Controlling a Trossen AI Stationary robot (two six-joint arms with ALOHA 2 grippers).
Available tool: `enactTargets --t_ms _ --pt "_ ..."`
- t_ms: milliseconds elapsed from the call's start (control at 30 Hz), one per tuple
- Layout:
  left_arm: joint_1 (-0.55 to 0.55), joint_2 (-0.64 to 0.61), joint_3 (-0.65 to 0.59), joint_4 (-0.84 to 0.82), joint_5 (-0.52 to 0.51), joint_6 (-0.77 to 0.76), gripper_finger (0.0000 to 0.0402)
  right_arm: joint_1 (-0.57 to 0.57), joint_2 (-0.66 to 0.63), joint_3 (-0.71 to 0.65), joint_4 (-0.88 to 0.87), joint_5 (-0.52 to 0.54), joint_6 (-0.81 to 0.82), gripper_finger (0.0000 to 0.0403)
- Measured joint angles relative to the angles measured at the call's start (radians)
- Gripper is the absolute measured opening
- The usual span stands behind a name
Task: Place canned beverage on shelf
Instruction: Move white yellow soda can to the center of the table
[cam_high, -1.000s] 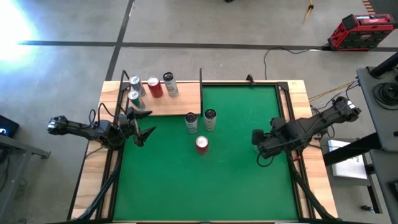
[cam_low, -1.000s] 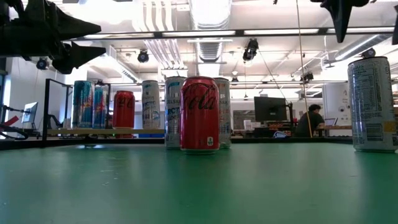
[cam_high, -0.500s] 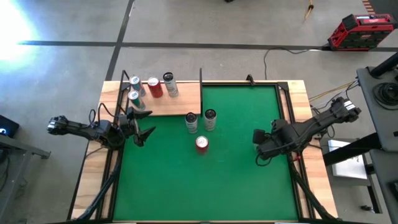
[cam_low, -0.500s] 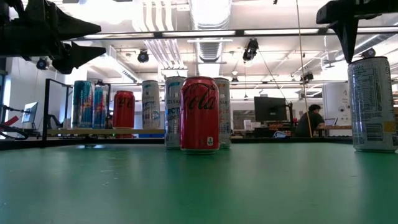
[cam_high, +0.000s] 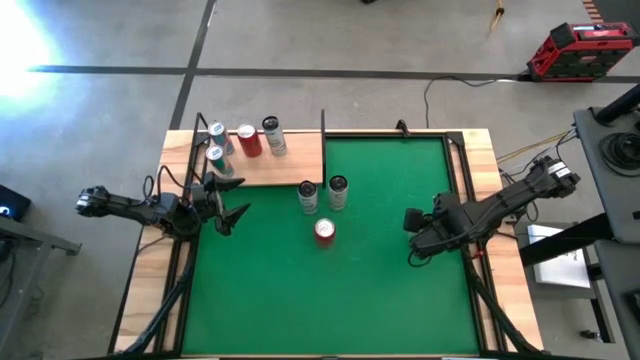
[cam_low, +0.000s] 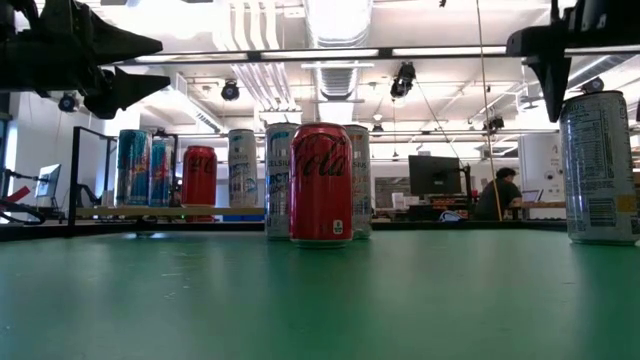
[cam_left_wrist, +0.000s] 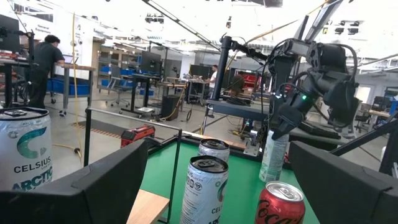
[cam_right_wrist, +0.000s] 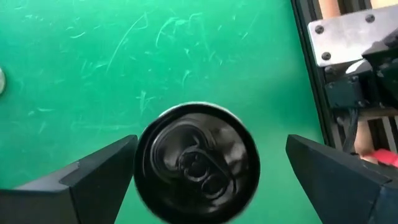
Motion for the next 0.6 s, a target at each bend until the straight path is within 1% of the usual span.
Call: enactTargets --t_ms 100,367,467,600 --pt "0.0 0.0 0.0 0.0 0.0 0.0 0.0375 0.0 0.0 -0.026 0.039 0.017 -0.025 0.04" --pt "0.0 0.0 0.0 0.0 0.0 0.0 0.0375 -0.006 0.0 -0.069 0.11 0.017 -0.062 0.0396" --pt "0.0 0.0 0.0 0.0 0.0 0.0 0.0375 -0.006 0.0 -0.073 0.123 0.017 -0.062 0.0373" --pt "0.0 0.0 0.0 0.0 0.0 0.0 0.0375 -0.006 0.0 -0.075 0.126 0.012 -0.071 0.0311"
